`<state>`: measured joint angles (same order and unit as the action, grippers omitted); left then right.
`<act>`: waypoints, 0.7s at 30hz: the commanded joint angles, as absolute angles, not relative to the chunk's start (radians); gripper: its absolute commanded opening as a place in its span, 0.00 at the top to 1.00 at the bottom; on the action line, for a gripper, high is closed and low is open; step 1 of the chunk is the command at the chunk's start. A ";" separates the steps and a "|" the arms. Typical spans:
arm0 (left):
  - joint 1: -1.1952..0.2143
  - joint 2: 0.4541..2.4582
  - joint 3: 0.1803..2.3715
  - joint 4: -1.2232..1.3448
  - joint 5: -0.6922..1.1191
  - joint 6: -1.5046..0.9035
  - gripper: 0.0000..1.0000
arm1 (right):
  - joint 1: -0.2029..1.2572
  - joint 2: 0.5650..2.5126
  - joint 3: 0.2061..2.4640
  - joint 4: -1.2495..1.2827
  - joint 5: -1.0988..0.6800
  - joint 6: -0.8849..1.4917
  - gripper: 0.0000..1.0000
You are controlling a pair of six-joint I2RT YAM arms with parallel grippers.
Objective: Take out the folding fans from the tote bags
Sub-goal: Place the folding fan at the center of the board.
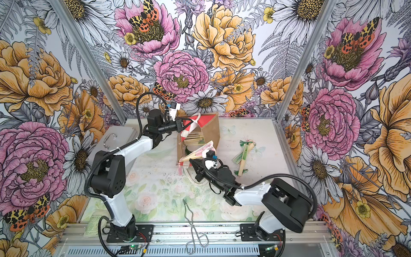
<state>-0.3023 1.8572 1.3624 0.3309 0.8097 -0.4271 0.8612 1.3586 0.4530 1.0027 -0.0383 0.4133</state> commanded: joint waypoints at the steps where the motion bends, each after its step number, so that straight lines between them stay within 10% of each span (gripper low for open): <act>1: -0.282 1.830 1.342 0.326 0.770 -0.384 1.00 | 0.846 1.179 0.504 0.614 -0.015 0.365 1.00; 12: -0.264 1.787 1.308 0.324 0.773 -0.360 1.00 | 0.546 0.734 0.615 -0.070 0.071 0.516 1.00; 21: -0.265 1.770 1.318 0.324 0.790 -0.356 1.00 | 0.236 0.899 0.868 -0.652 -0.005 0.636 1.00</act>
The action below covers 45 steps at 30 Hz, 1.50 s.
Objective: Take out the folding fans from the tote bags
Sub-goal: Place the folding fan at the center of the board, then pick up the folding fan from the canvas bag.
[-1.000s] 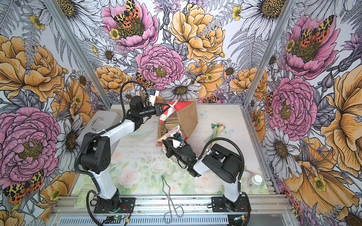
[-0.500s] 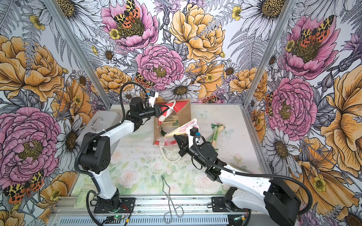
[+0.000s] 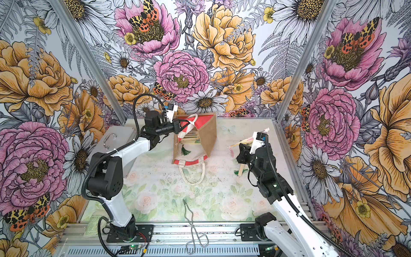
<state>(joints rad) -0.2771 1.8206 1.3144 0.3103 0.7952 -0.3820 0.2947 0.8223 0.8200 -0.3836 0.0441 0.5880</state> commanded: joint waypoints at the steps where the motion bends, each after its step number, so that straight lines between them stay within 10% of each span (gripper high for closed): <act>1: -0.267 1.770 1.321 0.322 0.796 -0.355 1.00 | 0.208 0.944 0.885 -0.676 -0.013 0.637 1.00; 22: -0.301 1.752 1.344 0.269 0.823 -0.296 1.00 | 0.008 1.758 1.247 -0.815 -0.154 0.477 1.00; 26: -0.304 1.749 1.348 0.264 0.825 -0.295 1.00 | -0.003 1.811 1.282 -0.813 -0.161 0.477 0.66; 45: -0.337 1.755 1.396 0.194 0.769 -0.306 1.00 | 0.123 1.134 0.874 -0.390 -0.454 0.427 0.59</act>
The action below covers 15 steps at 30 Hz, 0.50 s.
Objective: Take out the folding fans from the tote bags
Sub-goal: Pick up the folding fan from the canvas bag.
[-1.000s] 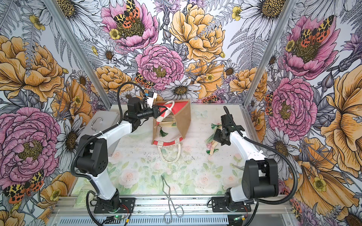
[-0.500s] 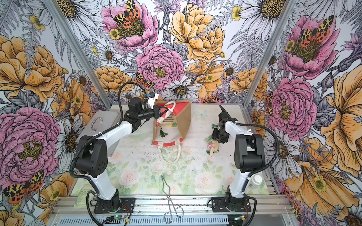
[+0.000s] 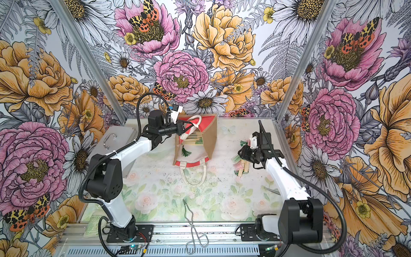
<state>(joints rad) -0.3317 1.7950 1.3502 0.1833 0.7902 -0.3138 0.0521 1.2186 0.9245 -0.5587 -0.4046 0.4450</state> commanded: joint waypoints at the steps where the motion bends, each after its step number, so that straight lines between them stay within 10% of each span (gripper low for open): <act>1: -0.338 1.755 1.399 0.192 0.765 -0.308 1.00 | 0.160 1.106 0.856 -0.358 -0.433 0.426 0.59; 15: -0.360 1.753 1.414 0.132 0.713 -0.327 1.00 | 0.728 1.338 0.773 0.269 0.058 0.431 0.67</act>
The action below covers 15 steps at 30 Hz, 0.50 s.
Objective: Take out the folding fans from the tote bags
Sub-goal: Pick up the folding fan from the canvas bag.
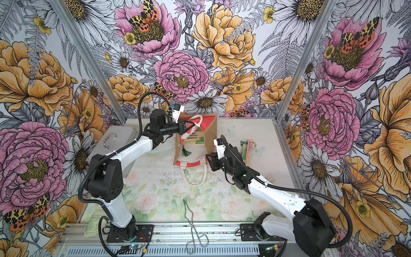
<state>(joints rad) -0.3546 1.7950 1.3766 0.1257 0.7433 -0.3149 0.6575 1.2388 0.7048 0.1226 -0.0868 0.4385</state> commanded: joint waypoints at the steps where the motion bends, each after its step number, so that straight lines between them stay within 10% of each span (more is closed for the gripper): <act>1: -0.360 1.753 1.415 0.131 0.710 -0.329 1.00 | 0.761 1.382 0.799 0.270 0.104 0.411 0.67; 15: -0.338 1.793 1.477 0.028 0.829 -0.335 1.00 | 0.877 1.666 0.967 0.223 0.487 -0.138 0.67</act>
<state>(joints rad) -0.3496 1.7950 1.4384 0.0166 0.7708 -0.3225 0.8856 1.6684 0.9329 0.2214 0.3710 0.0818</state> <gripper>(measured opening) 0.050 0.333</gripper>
